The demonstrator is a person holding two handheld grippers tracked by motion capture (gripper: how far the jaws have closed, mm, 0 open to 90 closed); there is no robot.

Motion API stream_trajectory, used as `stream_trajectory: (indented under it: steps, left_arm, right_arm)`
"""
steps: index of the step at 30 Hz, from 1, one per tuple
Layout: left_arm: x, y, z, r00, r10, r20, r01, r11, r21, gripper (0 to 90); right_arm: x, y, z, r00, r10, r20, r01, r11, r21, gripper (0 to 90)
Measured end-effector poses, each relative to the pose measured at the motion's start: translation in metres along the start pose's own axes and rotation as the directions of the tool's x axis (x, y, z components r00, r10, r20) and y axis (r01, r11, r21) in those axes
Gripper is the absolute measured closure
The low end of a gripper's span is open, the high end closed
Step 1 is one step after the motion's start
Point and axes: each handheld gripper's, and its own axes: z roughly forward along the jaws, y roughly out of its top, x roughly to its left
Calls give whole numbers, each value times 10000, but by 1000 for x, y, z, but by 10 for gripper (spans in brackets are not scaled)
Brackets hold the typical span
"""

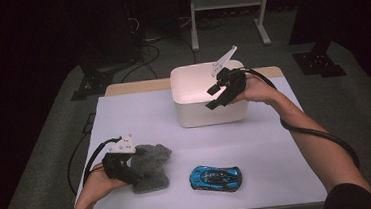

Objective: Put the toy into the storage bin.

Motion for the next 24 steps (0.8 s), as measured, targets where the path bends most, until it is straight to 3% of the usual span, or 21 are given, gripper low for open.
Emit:
stream_trajectory:
  steps: [5, 12, 17, 24]
  left_arm:
    - [0, 1, -1, 10000, -1, -34, 1, 10000, -87, 153]
    - [2, 0, 2, 9999, -162, -26, 163, 9998, 107, 123]
    - [0, 2, 2, 10000, -30, 78, 29, 9999, 134, 124]
    - [0, 1, 2, 9999, -35, 119, 32, 9998, 200, 123]
  right_arm:
    - [-4, -1, 9, 9995, -270, 131, 265, 9990, 348, 402]
    - [-4, -4, 14, 9990, -338, 293, 317, 9972, 676, 598]
    - [-4, -5, 17, 9990, -381, 238, 361, 9960, 814, 728]
    - [-3, -6, 19, 9993, -298, 210, 282, 9969, 741, 800]
